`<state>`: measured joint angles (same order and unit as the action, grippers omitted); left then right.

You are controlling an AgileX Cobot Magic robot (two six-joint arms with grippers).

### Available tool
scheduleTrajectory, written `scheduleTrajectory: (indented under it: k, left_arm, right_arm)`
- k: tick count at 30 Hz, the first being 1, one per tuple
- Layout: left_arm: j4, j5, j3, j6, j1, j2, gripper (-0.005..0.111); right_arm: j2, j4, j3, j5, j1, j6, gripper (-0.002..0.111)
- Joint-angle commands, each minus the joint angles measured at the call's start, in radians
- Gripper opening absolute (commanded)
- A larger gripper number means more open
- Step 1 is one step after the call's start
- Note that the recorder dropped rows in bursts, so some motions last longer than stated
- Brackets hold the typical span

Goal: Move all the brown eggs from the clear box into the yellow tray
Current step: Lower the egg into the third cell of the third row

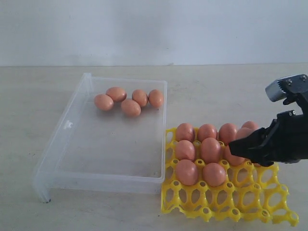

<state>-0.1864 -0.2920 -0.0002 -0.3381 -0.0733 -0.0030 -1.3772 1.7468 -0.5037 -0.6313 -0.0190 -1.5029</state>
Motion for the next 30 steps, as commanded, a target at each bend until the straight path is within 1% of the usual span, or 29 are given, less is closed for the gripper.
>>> scheduleTrajectory:
  k: [1,2,5,9,10,11,18,22,25,27,30]
  left_arm:
    - [0.007,-0.001,0.000,-0.007,0.003,0.003,-0.004]
    - [0.007,-0.001,0.000,-0.007,0.003,0.003,-0.004]
    - [0.007,-0.001,0.000,-0.007,0.003,0.003,-0.004]
    - [0.007,-0.001,0.000,-0.007,0.003,0.003,-0.004]
    - [0.007,-0.001,0.000,-0.007,0.003,0.003,-0.004]
    - [0.007,-0.001,0.000,-0.007,0.003,0.003,-0.004]
    - [0.007,-0.001,0.000,-0.007,0.003,0.003,-0.004]
    - [0.007,-0.001,0.000,-0.007,0.003,0.003,-0.004]
    - [0.007,-0.001,0.000,-0.007,0.003,0.003,-0.004]
    - [0.007,-0.001,0.000,-0.007,0.003,0.003,-0.004]
    - [0.007,-0.001,0.000,-0.007,0.003,0.003,-0.004]
  right_arm:
    - [0.006,-0.002,0.003,-0.031,-0.002,-0.005,0.000]
    - [0.006,-0.002,0.003,-0.031,-0.002,-0.005,0.000]
    - [-0.042,-0.002,0.003,-0.038,-0.002,0.097,0.000]
    - [-0.119,-0.002,0.003,-0.062,-0.002,0.342,0.000]
    - [-0.132,-0.002,0.003,-0.096,-0.002,0.423,0.000]
    - [-0.135,-0.002,0.003,-0.111,-0.002,0.453,0.000]
    - [-0.135,-0.002,0.003,-0.068,-0.002,0.463,0.000]
    - [-0.135,-0.002,0.003,-0.068,-0.002,0.426,0.000]
    - [-0.135,-0.002,0.003,-0.068,-0.002,0.405,0.007]
    - [-0.135,-0.002,0.003,-0.068,-0.002,0.405,0.016]
    - [-0.135,-0.002,0.003,-0.066,-0.002,0.405,0.033]
